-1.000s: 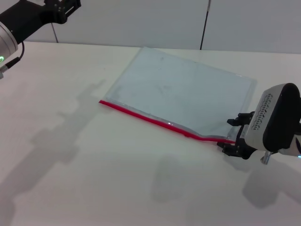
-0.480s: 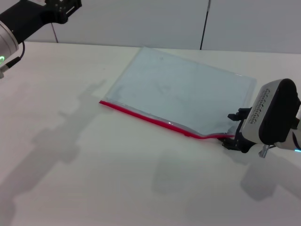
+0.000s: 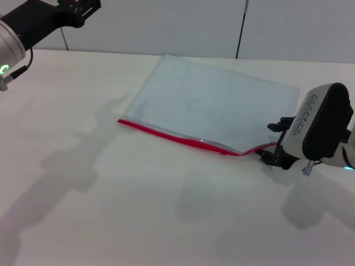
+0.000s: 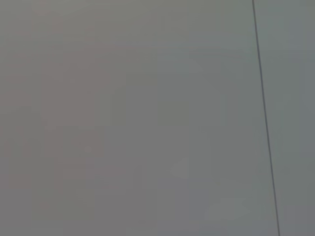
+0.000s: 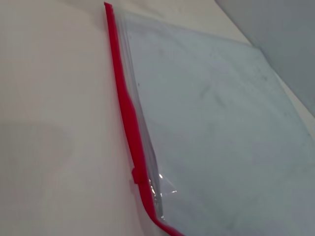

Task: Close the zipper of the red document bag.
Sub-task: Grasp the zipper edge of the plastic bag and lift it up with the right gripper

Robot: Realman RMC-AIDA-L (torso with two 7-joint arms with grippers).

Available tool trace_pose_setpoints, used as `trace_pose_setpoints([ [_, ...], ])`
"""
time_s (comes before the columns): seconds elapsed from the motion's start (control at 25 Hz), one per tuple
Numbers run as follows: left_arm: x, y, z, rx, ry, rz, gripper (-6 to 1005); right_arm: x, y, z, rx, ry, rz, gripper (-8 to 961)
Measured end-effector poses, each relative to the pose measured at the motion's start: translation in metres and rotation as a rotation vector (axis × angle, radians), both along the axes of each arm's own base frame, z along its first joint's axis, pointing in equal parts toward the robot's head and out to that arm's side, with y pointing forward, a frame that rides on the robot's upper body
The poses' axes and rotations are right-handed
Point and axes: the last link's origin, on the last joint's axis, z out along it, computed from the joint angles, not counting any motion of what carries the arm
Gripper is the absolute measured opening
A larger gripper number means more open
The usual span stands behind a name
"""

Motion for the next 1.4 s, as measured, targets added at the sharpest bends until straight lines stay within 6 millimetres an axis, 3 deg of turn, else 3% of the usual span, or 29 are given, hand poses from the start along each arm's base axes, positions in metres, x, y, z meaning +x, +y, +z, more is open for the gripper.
trace_pose_setpoints([
  [0.32, 0.002, 0.0, 0.001, -0.004, -0.002, -0.008, 586, -0.004, 0.007, -0.003, -0.011, -0.008, 0.001, 539],
  [0.96, 0.006, 0.0, 0.003, -0.007, 0.009, -0.016, 585, -0.004, 0.011, -0.007, -0.03, -0.017, -0.019, 448],
  [1.08, 0.006, 0.0, 0.002, -0.015, 0.011, -0.013, 586, -0.005, 0.012, -0.007, -0.025, -0.007, -0.032, 292],
  [1.4, 0.01, 0.001, 0.0, -0.037, 0.065, -0.014, 587, -0.017, 0.013, -0.003, -0.002, 0.036, -0.033, 158],
])
